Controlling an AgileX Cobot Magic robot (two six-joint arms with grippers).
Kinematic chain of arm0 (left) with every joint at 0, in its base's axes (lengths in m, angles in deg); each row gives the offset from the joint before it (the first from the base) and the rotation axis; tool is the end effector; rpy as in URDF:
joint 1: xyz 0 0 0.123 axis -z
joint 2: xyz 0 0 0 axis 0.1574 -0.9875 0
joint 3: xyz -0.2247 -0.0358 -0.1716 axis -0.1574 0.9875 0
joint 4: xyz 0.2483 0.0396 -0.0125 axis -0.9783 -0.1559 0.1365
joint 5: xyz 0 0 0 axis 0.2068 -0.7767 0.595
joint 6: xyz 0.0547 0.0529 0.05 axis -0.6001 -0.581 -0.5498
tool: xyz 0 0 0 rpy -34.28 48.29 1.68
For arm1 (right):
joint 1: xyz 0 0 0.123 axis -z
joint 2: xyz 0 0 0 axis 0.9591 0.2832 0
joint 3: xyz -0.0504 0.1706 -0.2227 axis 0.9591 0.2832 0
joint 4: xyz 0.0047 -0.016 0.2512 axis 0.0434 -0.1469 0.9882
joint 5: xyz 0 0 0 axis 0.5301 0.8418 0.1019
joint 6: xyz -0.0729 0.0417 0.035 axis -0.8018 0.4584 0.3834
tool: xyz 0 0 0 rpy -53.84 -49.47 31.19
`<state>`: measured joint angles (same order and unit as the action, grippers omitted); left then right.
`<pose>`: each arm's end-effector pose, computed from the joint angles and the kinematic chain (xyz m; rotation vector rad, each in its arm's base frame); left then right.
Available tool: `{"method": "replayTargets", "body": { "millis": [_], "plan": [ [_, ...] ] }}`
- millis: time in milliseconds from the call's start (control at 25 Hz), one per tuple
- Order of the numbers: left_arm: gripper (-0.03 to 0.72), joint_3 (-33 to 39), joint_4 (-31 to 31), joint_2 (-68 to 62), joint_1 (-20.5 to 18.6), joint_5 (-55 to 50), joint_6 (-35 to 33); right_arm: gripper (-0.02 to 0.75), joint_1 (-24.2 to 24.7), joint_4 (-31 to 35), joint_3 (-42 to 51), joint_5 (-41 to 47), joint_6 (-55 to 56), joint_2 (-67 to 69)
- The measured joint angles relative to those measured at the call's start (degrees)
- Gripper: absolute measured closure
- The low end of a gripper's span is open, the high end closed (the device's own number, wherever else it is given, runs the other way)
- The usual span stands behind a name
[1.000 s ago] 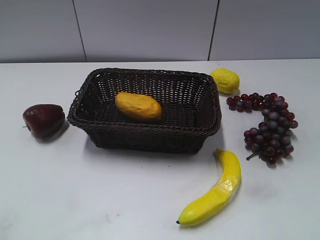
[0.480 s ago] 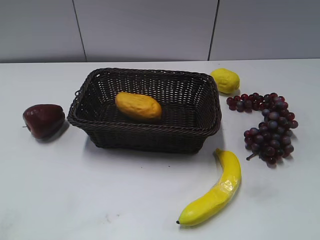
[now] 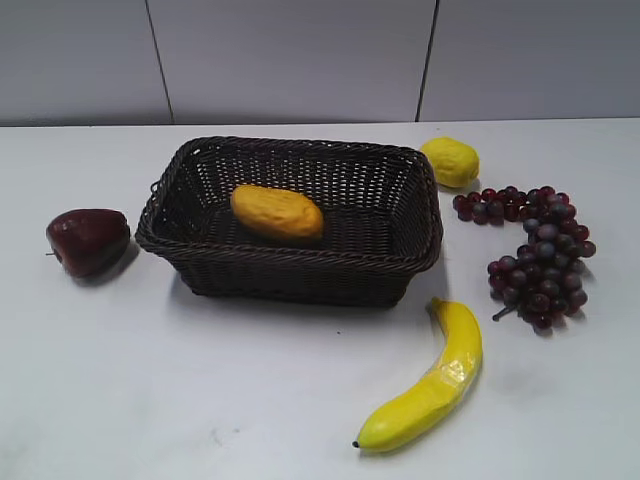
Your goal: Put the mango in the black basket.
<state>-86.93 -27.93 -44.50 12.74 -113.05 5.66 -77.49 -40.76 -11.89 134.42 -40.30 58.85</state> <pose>-0.0077 -0.0118 0.2820 0.3007 1.9849 -0.0815 -0.0062 0.0008 0.2789 -0.0590 2.0289 0.0698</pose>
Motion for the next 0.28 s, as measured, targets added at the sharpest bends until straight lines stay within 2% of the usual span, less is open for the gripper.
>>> {"method": "replayTargets", "body": {
  "millis": [280],
  "plan": [
    [0.391, 0.0, 0.0, 0.0, 0.0, 0.0, 0.0, 0.162, 0.0, -0.04, 0.0, 0.0, 0.0, -0.02]
  ]
}}
